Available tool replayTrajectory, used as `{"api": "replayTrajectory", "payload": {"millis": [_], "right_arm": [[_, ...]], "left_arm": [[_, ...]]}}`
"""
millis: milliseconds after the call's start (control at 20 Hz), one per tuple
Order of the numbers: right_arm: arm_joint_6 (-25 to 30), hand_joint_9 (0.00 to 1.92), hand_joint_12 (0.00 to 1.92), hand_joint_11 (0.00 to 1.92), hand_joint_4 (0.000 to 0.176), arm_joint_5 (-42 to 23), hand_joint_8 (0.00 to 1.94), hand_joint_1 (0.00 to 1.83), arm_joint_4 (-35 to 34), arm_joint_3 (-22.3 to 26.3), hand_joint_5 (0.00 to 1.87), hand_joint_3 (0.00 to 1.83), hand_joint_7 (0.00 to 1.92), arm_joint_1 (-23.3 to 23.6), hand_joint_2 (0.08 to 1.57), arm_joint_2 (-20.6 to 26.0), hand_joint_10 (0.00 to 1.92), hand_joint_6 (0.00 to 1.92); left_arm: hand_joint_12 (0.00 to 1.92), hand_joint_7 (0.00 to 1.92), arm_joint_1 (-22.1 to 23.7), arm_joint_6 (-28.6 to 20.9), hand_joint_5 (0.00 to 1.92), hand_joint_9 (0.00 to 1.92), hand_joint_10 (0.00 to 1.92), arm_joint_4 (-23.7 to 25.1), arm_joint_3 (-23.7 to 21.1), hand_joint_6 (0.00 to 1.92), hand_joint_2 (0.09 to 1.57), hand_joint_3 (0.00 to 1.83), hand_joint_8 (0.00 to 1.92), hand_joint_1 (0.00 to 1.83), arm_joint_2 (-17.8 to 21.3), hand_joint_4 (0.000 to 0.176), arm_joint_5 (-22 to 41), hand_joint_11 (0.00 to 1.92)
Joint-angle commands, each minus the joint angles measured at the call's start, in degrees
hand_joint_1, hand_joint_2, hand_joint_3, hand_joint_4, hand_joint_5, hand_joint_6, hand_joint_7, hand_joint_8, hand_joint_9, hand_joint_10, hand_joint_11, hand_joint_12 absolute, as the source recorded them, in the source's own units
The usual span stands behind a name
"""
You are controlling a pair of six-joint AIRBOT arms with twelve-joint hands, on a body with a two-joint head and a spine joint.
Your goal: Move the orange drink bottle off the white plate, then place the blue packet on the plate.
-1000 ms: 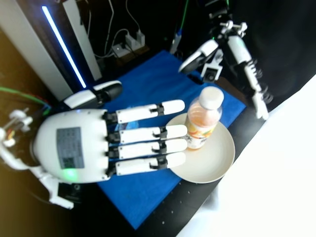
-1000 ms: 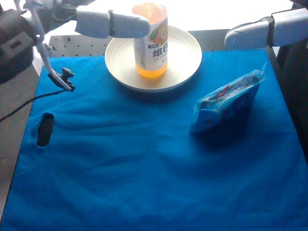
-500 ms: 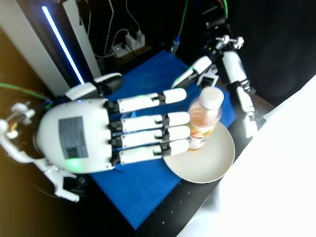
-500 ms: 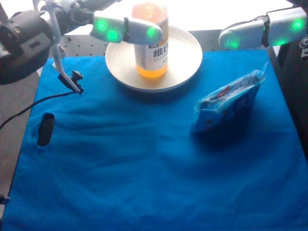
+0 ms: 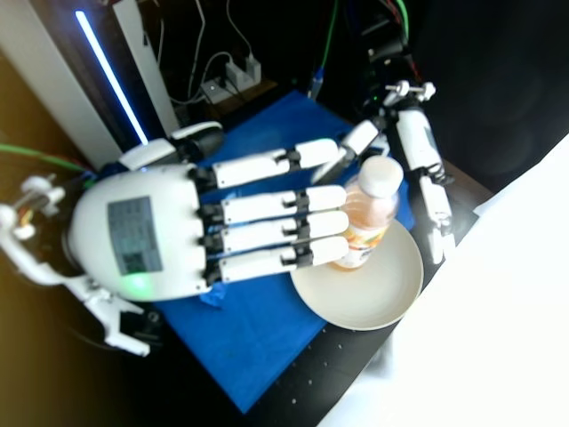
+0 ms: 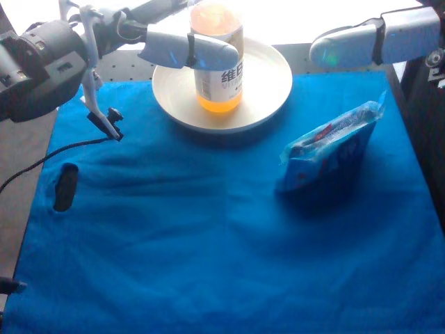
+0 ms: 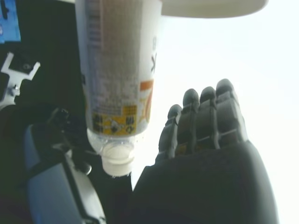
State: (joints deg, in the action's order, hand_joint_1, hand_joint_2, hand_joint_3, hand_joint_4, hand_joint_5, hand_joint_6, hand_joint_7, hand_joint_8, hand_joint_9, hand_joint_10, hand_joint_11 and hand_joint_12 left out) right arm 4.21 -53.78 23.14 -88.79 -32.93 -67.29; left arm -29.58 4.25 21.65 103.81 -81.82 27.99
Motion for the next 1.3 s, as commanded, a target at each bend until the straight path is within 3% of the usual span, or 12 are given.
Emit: {"api": "replayTrajectory", "payload": {"millis": [0,200,350,650,700,750,800,900,950,1000,1100,1250], "right_arm": [[0.4,0.13,0.26,0.0,0.121,-6.2,0.0,0.63,-2.9,0.1,0.24,0.0,0.19,1.2,0.84,0.1,0.0,0.0],[0.4,0.13,0.28,0.02,0.104,-6.2,0.0,0.61,-2.5,0.3,0.24,0.0,0.19,1.6,0.84,0.1,0.0,0.0],[0.4,0.14,0.29,0.04,0.099,-6.2,0.0,0.62,-2.4,0.3,0.24,0.0,0.19,1.9,0.85,0.1,0.0,0.0],[0.4,0.16,0.29,0.02,0.107,-6.4,0.0,0.65,-2.3,0.5,0.25,0.0,0.2,2.1,0.85,0.1,0.01,0.01],[0.4,0.16,0.29,0.03,0.102,-6.4,0.01,0.64,-2.3,0.5,0.26,0.0,0.21,2.1,0.85,0.1,0.01,0.01],[0.4,0.16,0.29,0.02,0.102,-6.4,0.0,0.63,-2.3,0.5,0.26,0.0,0.21,2.1,0.84,0.1,0.0,0.01],[0.4,0.15,0.29,0.02,0.098,-6.5,0.0,0.62,-2.3,0.5,0.26,0.0,0.21,2.1,0.83,0.1,0.0,0.01],[0.4,0.16,0.3,0.03,0.089,-6.5,0.0,0.64,-2.3,0.5,0.25,0.0,0.21,2.3,0.85,0.1,0.0,0.0],[0.4,0.16,0.3,0.03,0.082,-6.6,0.0,0.63,-2.3,0.5,0.26,0.0,0.21,2.3,0.85,0.1,0.0,0.0],[0.4,0.16,0.3,0.03,0.079,-6.6,0.0,0.63,-2.3,0.6,0.25,0.0,0.21,2.3,0.85,0.1,0.01,0.0],[0.4,0.18,0.31,0.04,0.073,-6.6,0.01,0.63,-2.3,0.6,0.25,0.01,0.22,2.3,0.87,0.1,0.01,0.0],[0.4,0.17,0.3,0.02,0.08,-6.6,0.0,0.63,-2.3,0.5,0.26,0.01,0.21,2.3,0.89,0.1,0.0,0.0]], "left_arm": [[0.0,0.2,0.8,-0.6,0.06,0.08,0.01,-1.8,0.6,0.01,0.72,0.01,0.01,0.65,-0.2,0.035,5.1,0.0],[0.05,0.23,0.8,-0.7,0.1,0.13,0.0,-2.0,0.8,0.0,0.76,0.01,0.0,0.63,-0.7,0.053,5.2,0.09],[0.03,0.29,0.8,-1.1,0.14,0.17,0.01,-2.0,1.0,0.01,0.78,0.01,0.02,0.7,-0.9,0.0,5.2,0.05],[1.04,0.89,-0.2,-6.4,0.71,0.92,0.04,-2.0,3.3,0.02,1.11,0.0,0.02,1.02,-2.7,0.0,7.8,0.48],[1.24,1.02,-0.3,-6.9,0.83,1.06,0.05,-2.0,3.5,0.85,1.12,0.01,0.78,1.19,-2.9,0.0,8.2,0.54],[1.24,0.98,-0.7,-6.9,0.81,1.09,0.05,-2.8,3.6,1.1,1.15,0.01,1.05,1.2,-3.1,0.0,8.6,0.59],[1.18,1.02,-1.1,-7.2,0.88,1.04,0.89,-3.5,3.7,0.95,1.11,0.0,0.94,1.34,-3.2,0.0,9.1,0.71],[1.13,0.96,-1.6,-8.0,0.84,1.07,0.43,-4.2,4.1,1.06,1.16,0.0,1.16,1.22,-3.3,0.0,9.8,0.75],[1.07,0.92,-1.7,-8.5,0.83,1.0,1.01,-4.2,4.3,1.06,1.13,0.01,1.1,1.33,-3.3,0.0,10.1,0.75],[1.1,0.91,-1.7,-8.9,0.84,0.96,1.2,-4.1,4.4,1.03,1.14,0.0,1.09,1.35,-3.2,0.0,10.5,0.73],[1.21,0.95,-1.7,-9.9,0.9,0.9,0.53,-4.1,4.4,0.96,1.15,0.0,1.18,1.22,-2.5,0.0,11.8,0.54],[1.14,0.88,-1.7,-11.0,0.92,0.93,0.35,-4.1,3.3,1.04,1.16,0.0,1.18,1.19,-0.5,0.022,14.1,0.59]]}}
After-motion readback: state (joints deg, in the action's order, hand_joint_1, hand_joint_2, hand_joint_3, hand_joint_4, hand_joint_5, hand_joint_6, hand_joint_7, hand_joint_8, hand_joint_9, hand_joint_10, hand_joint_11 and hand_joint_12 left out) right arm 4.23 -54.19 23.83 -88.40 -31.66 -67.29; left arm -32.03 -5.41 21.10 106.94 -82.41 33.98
